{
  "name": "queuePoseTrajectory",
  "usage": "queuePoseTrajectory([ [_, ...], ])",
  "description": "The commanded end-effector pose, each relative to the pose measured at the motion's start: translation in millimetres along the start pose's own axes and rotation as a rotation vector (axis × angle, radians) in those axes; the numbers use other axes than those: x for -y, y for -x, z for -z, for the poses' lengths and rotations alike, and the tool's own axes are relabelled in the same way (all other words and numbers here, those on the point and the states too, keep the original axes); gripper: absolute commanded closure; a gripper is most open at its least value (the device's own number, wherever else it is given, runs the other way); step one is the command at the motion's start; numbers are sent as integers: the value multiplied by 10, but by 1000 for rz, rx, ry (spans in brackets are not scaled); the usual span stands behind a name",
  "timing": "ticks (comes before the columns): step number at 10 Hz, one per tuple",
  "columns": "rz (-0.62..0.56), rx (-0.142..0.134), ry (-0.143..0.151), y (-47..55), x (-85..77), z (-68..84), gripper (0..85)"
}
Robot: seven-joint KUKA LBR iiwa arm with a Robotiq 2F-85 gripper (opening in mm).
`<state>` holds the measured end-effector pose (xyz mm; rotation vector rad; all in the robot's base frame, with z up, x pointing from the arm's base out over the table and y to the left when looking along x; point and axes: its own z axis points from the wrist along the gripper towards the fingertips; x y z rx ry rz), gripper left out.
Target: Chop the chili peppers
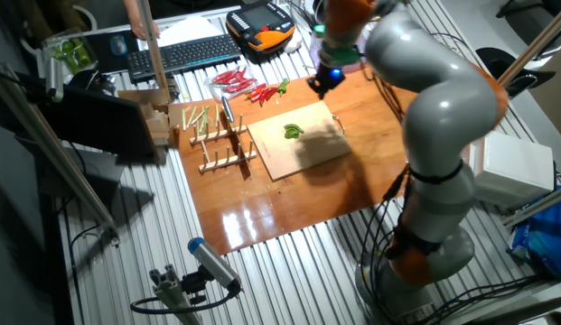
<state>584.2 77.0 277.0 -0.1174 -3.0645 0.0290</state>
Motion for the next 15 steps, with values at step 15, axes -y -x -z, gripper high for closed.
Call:
queuePoseTrajectory([
  [15,170,-2,74,-309,-1867,-400,850],
])
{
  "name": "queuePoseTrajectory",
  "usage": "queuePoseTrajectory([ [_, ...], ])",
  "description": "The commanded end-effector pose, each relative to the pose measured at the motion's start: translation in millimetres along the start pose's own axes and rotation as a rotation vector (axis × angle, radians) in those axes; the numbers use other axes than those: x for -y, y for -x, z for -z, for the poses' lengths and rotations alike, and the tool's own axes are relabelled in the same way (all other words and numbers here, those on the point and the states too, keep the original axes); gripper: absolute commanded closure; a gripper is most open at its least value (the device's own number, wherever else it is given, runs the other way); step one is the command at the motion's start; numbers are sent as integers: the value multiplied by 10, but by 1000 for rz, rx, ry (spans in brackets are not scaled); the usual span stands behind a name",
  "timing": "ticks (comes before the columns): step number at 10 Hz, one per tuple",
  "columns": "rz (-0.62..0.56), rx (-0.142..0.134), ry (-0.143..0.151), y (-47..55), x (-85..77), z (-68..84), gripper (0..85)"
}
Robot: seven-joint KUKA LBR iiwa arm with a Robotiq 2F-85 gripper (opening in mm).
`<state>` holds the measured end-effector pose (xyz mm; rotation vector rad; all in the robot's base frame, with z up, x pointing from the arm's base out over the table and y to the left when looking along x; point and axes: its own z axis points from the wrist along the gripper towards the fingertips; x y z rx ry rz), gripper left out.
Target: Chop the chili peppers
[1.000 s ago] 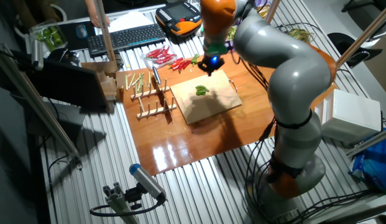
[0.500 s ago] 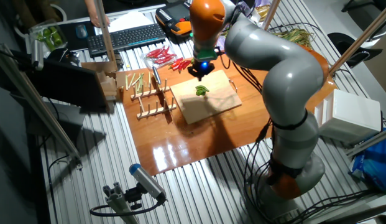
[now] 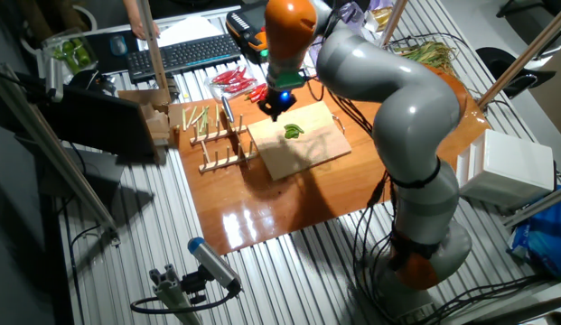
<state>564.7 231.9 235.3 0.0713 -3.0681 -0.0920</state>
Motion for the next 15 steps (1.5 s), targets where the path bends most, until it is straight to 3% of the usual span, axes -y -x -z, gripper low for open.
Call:
queuePoseTrajectory([
  [1,74,49,-16,16,-329,-19,850],
  [2,115,63,7,16,-329,-19,850],
  [3,122,57,63,16,-329,-19,850],
  [4,133,31,77,16,-329,-19,850],
  [5,46,4,95,16,-329,-19,850],
  [6,17,-9,54,16,-329,-19,850],
  [7,-3,-28,48,16,-329,-19,850],
  [8,-29,-38,40,180,-483,66,850],
  [9,-32,-2,9,321,-655,129,850],
  [10,-44,18,-50,400,-775,141,680],
  [11,-61,36,-88,455,-840,89,680],
  [12,-87,41,-91,516,-872,10,680],
  [13,-83,43,-131,602,-880,-87,680],
  [15,-87,45,-134,738,-819,-283,680],
])
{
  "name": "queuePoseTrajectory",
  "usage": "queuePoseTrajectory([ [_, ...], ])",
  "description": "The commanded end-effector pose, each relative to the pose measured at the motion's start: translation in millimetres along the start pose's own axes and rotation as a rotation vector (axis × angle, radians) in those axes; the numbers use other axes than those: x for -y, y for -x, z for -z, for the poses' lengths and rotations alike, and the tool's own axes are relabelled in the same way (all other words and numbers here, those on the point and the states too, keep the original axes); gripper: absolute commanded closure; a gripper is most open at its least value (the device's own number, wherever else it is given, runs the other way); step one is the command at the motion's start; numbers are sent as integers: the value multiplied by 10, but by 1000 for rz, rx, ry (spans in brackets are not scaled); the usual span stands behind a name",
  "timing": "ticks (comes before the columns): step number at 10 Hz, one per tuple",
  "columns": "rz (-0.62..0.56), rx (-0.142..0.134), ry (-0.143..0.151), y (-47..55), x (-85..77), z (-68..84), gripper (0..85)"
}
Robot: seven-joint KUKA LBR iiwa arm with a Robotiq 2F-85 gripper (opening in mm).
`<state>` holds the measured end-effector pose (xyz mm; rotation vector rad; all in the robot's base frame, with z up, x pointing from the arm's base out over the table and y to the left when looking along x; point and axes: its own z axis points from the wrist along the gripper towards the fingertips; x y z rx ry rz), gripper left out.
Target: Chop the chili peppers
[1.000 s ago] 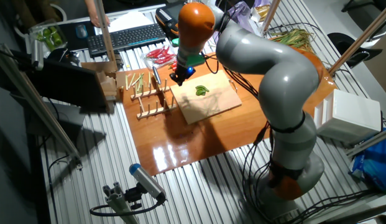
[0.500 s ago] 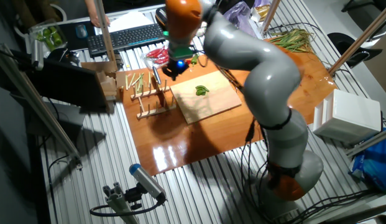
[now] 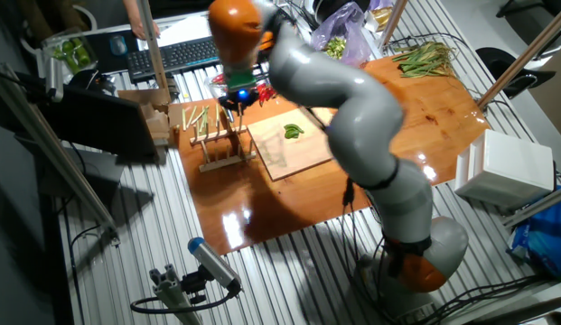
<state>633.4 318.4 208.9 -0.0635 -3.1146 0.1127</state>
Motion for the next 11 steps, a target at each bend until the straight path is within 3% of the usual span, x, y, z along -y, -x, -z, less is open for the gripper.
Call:
queuePoseTrajectory([
  [1,-12,5,6,33,5,-140,680],
  [2,-56,3,26,63,-46,-234,680],
  [3,-78,18,-11,66,-141,-300,510],
  [6,-95,29,-15,49,-189,-444,510],
  [8,-99,55,-48,39,-251,-565,510],
  [11,-92,62,-24,34,-271,-811,510],
])
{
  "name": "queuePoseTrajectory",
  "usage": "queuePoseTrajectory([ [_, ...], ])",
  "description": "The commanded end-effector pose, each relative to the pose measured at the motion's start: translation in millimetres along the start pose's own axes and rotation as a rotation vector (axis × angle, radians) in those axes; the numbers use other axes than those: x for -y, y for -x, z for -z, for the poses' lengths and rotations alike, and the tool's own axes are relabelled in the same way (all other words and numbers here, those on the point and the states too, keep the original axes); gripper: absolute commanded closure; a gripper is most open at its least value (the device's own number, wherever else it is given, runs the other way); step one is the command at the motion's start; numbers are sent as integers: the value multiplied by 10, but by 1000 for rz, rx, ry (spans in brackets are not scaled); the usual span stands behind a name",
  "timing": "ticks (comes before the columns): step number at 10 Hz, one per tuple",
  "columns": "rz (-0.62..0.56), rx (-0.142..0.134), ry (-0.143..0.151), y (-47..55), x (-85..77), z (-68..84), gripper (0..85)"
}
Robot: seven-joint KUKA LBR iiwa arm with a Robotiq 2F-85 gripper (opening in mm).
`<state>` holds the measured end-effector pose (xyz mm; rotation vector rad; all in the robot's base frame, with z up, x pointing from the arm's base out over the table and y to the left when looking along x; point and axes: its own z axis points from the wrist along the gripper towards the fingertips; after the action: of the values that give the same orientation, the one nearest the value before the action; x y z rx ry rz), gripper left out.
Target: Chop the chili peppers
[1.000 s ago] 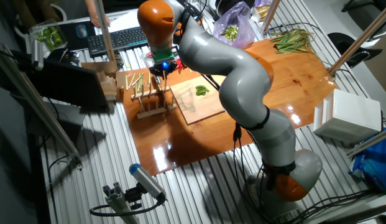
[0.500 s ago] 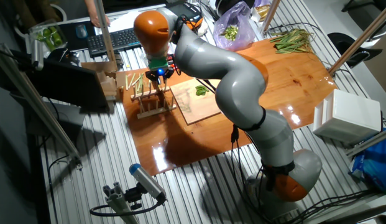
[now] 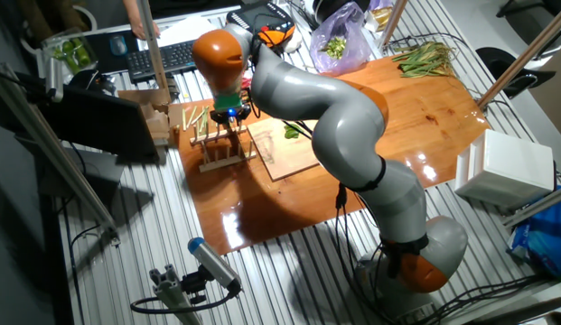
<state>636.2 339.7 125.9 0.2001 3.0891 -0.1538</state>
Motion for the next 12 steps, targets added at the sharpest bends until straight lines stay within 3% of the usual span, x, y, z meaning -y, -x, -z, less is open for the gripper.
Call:
queuePoseTrajectory([
  [1,1,6,-5,-6,-24,-75,510],
  [3,16,1,-30,-15,-3,-153,510],
  [5,66,-29,-33,5,85,-162,510],
  [9,106,-24,-29,-11,109,-297,510],
  [10,112,-24,-29,-12,111,-298,680],
  [12,118,-24,-27,-15,114,-318,680],
])
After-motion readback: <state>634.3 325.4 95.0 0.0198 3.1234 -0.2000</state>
